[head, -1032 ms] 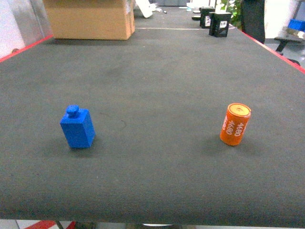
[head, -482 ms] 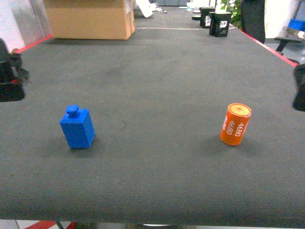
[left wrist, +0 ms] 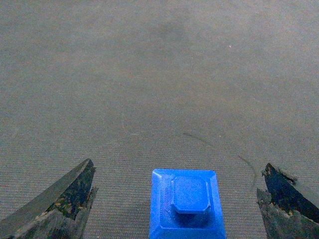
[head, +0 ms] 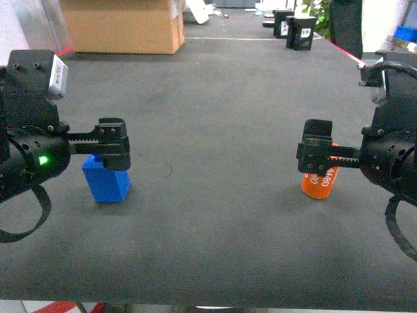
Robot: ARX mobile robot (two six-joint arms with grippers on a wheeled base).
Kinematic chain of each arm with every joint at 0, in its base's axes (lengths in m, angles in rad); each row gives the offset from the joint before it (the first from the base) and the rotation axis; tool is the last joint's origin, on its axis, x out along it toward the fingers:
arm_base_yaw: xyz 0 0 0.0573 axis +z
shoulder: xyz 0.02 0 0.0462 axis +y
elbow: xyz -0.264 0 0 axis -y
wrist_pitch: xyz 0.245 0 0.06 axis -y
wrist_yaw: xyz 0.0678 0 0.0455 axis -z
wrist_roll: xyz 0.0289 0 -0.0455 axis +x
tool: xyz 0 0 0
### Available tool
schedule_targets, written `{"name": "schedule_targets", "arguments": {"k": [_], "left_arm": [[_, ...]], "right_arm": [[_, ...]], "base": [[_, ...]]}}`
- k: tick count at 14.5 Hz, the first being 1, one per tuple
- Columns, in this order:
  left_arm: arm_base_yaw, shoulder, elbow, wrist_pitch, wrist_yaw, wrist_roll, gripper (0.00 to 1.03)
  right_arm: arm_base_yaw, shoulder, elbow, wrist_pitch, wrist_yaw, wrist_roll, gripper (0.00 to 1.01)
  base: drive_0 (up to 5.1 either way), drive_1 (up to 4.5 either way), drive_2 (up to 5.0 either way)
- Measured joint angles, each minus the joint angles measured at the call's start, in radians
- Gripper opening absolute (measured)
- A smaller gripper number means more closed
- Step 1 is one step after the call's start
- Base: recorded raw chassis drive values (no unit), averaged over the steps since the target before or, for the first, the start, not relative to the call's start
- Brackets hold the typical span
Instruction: Sort blue parts and orange caps into right shelf containers
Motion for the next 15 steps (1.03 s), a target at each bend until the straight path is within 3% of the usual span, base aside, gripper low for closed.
{"name": "schedule_targets", "arguments": {"k": [12,13,14,15], "left_arm": [[-0.002,0.202,0.086,-0.032,-0.021,-0.001,0.98],[-0.004,0.212,0.091,-0.032,-0.028,-0.001,0.98],[-0.008,0.225,0.098,-0.033,-0.036,0.000,0.98],[-0.008,0.227,0.098,-0.031,-0.040,0.000,0.98]], "right_arm": [[-0.002,0.219,0.154,-0.036,0.002,0.040,0.98],[-0.001,0.231,0.163,-0.039,0.016,0.026,0.93],[0.000,0.244,0.173,-0.041,0.027,0.006,0.60],[0.000,0.246,0.174,-0.041,0.028,0.005,0.51]], "base": [[0.0,0.00,0.0],[0.0,0.00,0.0],[0.0,0.00,0.0],[0.0,0.00,0.0]]}}
